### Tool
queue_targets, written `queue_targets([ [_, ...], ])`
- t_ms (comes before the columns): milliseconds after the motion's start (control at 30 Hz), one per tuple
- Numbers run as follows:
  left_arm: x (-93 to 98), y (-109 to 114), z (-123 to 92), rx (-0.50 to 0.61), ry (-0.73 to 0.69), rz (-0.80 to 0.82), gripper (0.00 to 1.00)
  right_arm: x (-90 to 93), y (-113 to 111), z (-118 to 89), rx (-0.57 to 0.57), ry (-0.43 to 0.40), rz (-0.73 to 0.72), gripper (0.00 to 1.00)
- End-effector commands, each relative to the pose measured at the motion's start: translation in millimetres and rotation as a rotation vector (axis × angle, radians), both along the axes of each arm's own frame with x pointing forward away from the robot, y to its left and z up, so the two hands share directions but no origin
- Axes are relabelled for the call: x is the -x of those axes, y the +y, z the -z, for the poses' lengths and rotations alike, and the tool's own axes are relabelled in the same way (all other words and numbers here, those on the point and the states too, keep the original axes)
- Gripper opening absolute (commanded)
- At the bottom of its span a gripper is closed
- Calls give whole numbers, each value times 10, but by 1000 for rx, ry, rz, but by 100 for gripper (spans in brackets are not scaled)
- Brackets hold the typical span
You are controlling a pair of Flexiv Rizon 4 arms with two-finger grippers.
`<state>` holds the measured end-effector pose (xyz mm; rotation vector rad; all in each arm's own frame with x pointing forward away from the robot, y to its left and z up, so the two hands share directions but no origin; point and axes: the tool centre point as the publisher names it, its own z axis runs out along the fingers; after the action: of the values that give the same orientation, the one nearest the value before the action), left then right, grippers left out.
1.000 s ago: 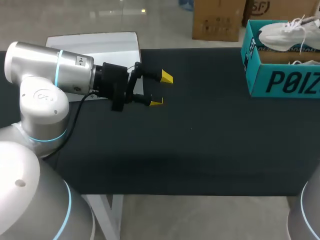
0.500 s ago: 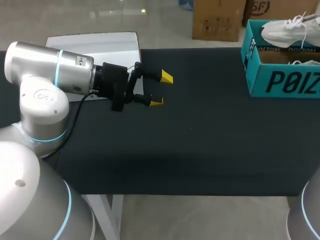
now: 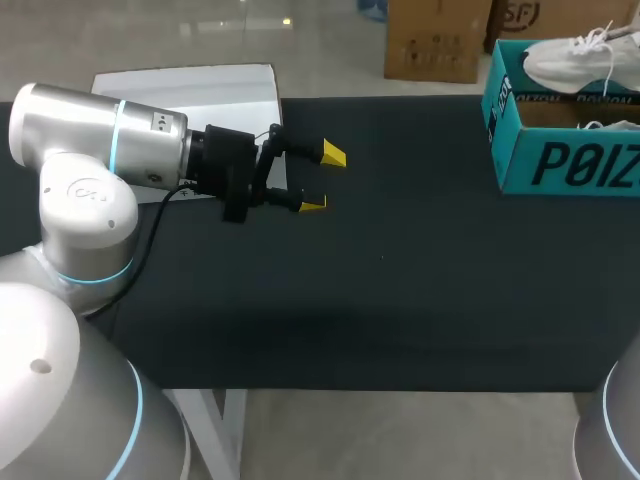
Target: Take the shoe out of the shoebox, open the shoe tongue, remove and reinsert the insole, then place the shoe into the shoebox
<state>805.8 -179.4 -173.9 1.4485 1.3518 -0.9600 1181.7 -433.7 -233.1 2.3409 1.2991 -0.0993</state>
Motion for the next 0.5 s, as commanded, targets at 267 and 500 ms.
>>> queue_targets([
  [267,0,-3,-3,-5,-1,0,100,-47,-93,373,-2,-38,2,0],
  [500,0,-3,-3,-5,-1,0,100,-19,-137,564,3,-17,1,0],
])
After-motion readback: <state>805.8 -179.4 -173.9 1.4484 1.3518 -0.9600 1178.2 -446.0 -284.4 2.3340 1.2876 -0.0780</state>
